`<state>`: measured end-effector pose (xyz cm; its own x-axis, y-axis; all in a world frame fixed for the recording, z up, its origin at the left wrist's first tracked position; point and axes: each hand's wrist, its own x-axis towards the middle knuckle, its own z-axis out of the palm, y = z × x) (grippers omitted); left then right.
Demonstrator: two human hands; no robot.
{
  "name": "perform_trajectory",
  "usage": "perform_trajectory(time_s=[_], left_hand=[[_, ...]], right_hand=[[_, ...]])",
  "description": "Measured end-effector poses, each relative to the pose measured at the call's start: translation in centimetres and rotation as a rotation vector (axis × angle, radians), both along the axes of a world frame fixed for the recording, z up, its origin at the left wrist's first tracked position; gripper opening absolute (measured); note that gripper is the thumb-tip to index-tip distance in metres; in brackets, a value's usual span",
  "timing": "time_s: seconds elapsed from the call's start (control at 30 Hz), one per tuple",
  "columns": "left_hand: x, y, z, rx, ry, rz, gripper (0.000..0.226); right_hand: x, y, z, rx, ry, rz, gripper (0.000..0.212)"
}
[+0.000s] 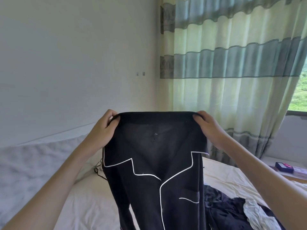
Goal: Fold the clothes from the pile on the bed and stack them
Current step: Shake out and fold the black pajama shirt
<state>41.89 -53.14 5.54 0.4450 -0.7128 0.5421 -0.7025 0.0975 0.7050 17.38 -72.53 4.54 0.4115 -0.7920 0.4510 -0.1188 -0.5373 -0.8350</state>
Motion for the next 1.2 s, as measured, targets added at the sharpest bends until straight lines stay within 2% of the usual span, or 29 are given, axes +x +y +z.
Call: perform_trajectory(time_s=[0.13, 0.23, 0.37, 0.53, 0.73, 0.87, 1.0, 1.07, 1.2], left_hand=[[-0.7, 0.5, -2.0, 0.126, 0.093, -0.036, 0.023], [-0.9, 1.0, -3.5, 0.183, 0.108, -0.026, 0.022], [-1.3, 1.8, -4.6, 0.217, 0.131, -0.006, 0.023], [-1.6, 3.4, -5.3, 0.252, 0.109, -0.025, 0.024], [-2.7, 6.5, -7.0, 0.195, 0.05, -0.049, 0.027], [-4.2, 10.0, -7.2, 0.108, -0.039, -0.1, 0.028], [-5.5, 13.8, -7.2, 0.007, -0.035, -0.078, 0.022], [-6.0, 15.4, -7.2, -0.059, -0.017, -0.06, 0.017], [-7.1, 18.3, -6.8, -0.178, -0.071, -0.005, 0.016]], right_hand=[[-0.7, -0.1, -2.9, 0.246, -0.045, 0.191, 0.019], [-0.9, -0.2, -4.9, 0.293, 0.003, 0.237, 0.018], [-0.7, 0.7, -5.7, 0.192, 0.094, 0.249, 0.018], [-0.9, 3.0, -5.1, -0.115, 0.188, 0.169, 0.026], [-3.3, 5.7, -6.4, -0.165, 0.331, 0.1, 0.022], [-5.3, 9.3, -7.0, -0.138, 0.267, 0.062, 0.024], [-6.9, 14.3, -6.6, -0.134, 0.144, 0.065, 0.016], [-7.6, 16.6, -6.2, -0.197, 0.047, 0.036, 0.018], [-9.0, 20.3, -5.9, -0.361, 0.049, -0.035, 0.006]])
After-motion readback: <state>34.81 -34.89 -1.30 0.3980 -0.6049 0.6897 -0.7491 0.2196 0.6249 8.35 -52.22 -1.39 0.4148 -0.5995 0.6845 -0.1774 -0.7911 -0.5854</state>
